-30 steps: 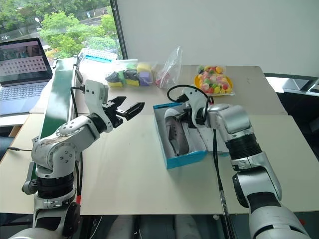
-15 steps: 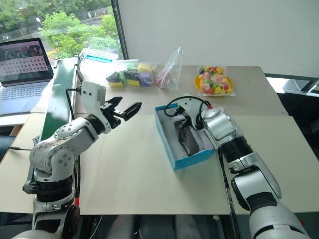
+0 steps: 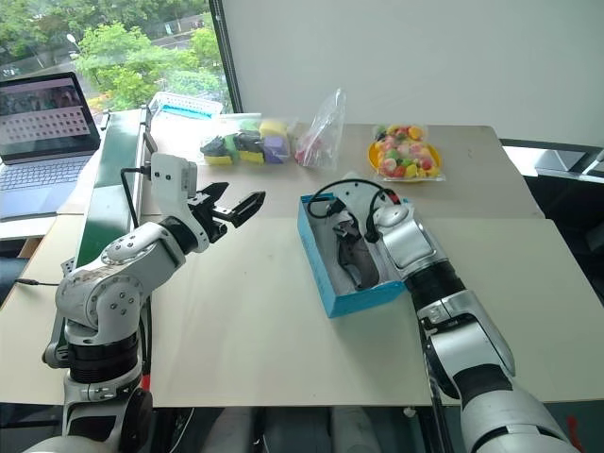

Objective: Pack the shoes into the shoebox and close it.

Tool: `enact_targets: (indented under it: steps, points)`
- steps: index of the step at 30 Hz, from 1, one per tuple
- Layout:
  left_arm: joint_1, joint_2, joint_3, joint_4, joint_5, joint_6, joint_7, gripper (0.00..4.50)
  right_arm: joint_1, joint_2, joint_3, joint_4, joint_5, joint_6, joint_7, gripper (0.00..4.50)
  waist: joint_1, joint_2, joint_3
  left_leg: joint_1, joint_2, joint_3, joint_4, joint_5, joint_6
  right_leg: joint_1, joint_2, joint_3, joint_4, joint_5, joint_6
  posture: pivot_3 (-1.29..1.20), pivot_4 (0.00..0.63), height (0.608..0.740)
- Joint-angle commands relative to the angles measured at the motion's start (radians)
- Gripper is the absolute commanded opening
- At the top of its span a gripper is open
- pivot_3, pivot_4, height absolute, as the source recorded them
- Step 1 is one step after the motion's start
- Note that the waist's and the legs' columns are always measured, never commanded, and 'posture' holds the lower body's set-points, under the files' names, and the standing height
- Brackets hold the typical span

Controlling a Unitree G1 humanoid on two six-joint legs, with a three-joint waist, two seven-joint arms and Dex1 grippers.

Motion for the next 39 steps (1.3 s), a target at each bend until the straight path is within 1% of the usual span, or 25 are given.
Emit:
enact_targets:
  steps: [1,4,6,10,11,13,15,16,17,19,21,22,24,28,31,36,39]
  points:
    - [-0.02,0.018,0.01,-0.033,0.002,-0.014,-0.008,4.5,-0.086,0.015,-0.074,-0.06,0.007,-0.056,-0.004,4.47,-0.001,0.0,0.0,0.0,0.0,0.0,0.0,0.0,0.0,0.0,0.0,0.0,0.0,0.0,0.0,0.0,0.15,0.74]
    - [-0.03,0.035,0.026,-0.024,0.01,-0.017,-0.003,4.5,-0.126,0.035,-0.123,-0.085,0.04,-0.054,0.012,4.47,0.0,0.0,0.0,0.0,0.0,0.0,-0.001,0.0,0.0,0.0,0.0,0.0,0.0,0.0,0.0,0.0,0.15,0.74]
    - [-0.034,0.07,0.037,-0.021,0.031,-0.013,0.005,4.5,-0.141,0.06,-0.189,-0.139,0.154,-0.04,0.114,4.47,0.001,0.0,0.0,0.0,0.0,0.0,-0.001,0.0,0.0,0.0,0.0,0.0,0.0,0.0,0.0,0.0,0.15,0.74]
    - [-0.026,0.136,0.055,-0.007,0.078,-0.009,0.02,4.5,-0.137,0.082,-0.286,-0.22,0.33,-0.001,0.263,4.47,0.001,0.0,0.0,0.0,0.0,0.0,-0.001,0.0,0.0,0.0,0.0,-0.001,0.0,0.0,0.0,0.0,0.15,0.74]
    - [-0.016,0.152,0.072,-0.004,0.089,-0.006,0.025,4.5,-0.124,0.068,-0.289,-0.249,0.361,-0.005,0.316,4.47,0.002,0.0,0.0,0.0,0.0,0.0,-0.001,0.0,0.0,0.0,0.0,-0.001,0.0,0.0,0.0,0.0,0.15,0.74]
    - [0.005,0.171,0.112,-0.001,0.088,0.004,0.028,4.5,-0.106,0.047,-0.289,-0.273,0.394,-0.007,0.373,4.47,0.004,0.0,0.0,0.0,0.0,-0.001,-0.001,0.0,0.0,0.0,0.0,-0.001,0.0,0.0,0.0,0.0,0.15,0.74]
    - [0.062,0.218,0.161,-0.001,0.114,0.006,0.032,4.5,-0.07,0.036,-0.283,-0.28,0.433,0.003,0.438,4.47,0.003,0.0,0.0,0.0,0.0,-0.001,-0.001,0.0,0.0,0.001,-0.001,-0.001,0.0,0.0,0.0,0.0,0.15,0.74]
    - [0.085,0.226,0.193,0.001,0.126,0.009,0.047,4.5,-0.054,0.038,-0.279,-0.284,0.45,0.012,0.459,4.47,0.003,0.0,0.0,0.0,0.0,-0.001,-0.001,0.0,0.0,0.001,-0.001,-0.001,0.0,0.0,0.0,0.0,0.15,0.74]
    - [0.1,0.231,0.214,0.003,0.133,0.009,0.058,4.5,-0.045,0.041,-0.276,-0.286,0.461,0.017,0.47,4.08,0.002,0.0,0.0,0.0,0.0,-0.001,-0.001,0.0,0.0,0.0,-0.001,-0.001,0.0,0.0,0.0,0.0,0.15,0.74]
    - [0.129,0.229,0.257,0.003,0.145,0.013,0.088,4.5,-0.028,0.052,-0.264,-0.3,0.482,0.031,0.49,3.62,-0.001,0.0,0.0,0.001,0.0,-0.001,-0.001,0.0,0.0,0.0,0.0,-0.001,0.0,0.0,0.0,0.0,0.15,0.74]
    - [0.164,0.232,0.289,-0.009,0.168,0.018,0.113,4.5,-0.012,0.069,-0.253,-0.309,0.492,0.036,0.498,2.89,-0.001,0.0,0.0,0.001,0.0,0.0,-0.001,0.0,0.0,0.0,0.0,-0.001,0.001,0.0,0.0,0.0,0.15,0.74]
    - [0.178,0.225,0.311,-0.017,0.175,0.02,0.127,4.5,-0.001,0.075,-0.238,-0.31,0.483,0.026,0.505,2.63,-0.001,0.0,0.0,0.001,0.0,0.0,-0.001,0.0,0.0,0.0,0.0,-0.001,0.001,0.0,0.0,0.0,0.15,0.74]
    - [0.203,0.216,0.35,-0.027,0.187,0.021,0.152,4.5,0.009,0.089,-0.216,-0.3,0.467,0.008,0.507,1.84,-0.002,0.0,0.0,0.001,0.0,0.0,-0.001,0.0,0.0,0.0,0.0,-0.001,0.001,0.0,0.0,0.0,0.15,0.74]
    - [0.234,0.213,0.399,-0.023,0.221,0.015,0.193,4.5,0.012,0.11,-0.185,-0.283,0.444,-0.019,0.503,0.55,0.004,0.0,0.0,0.001,0.0,0.0,-0.001,0.0,0.0,0.0,-0.001,-0.001,0.001,0.0,0.0,0.0,0.15,0.74]
    - [0.243,0.211,0.436,-0.009,0.237,0.007,0.213,4.5,0.014,0.138,-0.175,-0.258,0.432,-0.046,0.491,0.55,0.004,0.0,0.0,0.001,0.0,-0.001,-0.001,0.0,0.0,0.0,-0.001,-0.001,0.001,0.0,0.0,0.0,0.15,0.74]
    - [0.246,0.211,0.434,0.01,0.249,-0.015,0.202,4.5,0.033,0.159,-0.149,-0.188,0.373,-0.127,0.463,0.55,0.004,0.0,0.0,0.001,0.0,-0.001,-0.001,0.0,0.0,0.0,-0.001,-0.001,0.001,0.0,0.0,0.0,0.15,0.74]
    - [0.247,0.208,0.424,0.028,0.259,-0.03,0.198,4.5,0.038,0.161,-0.148,-0.172,0.353,-0.144,0.452,0.55,0.004,0.0,0.0,0.001,0.0,0.0,-0.001,0.0,0.0,0.0,-0.001,-0.001,0.001,0.0,0.0,0.0,0.15,0.74]
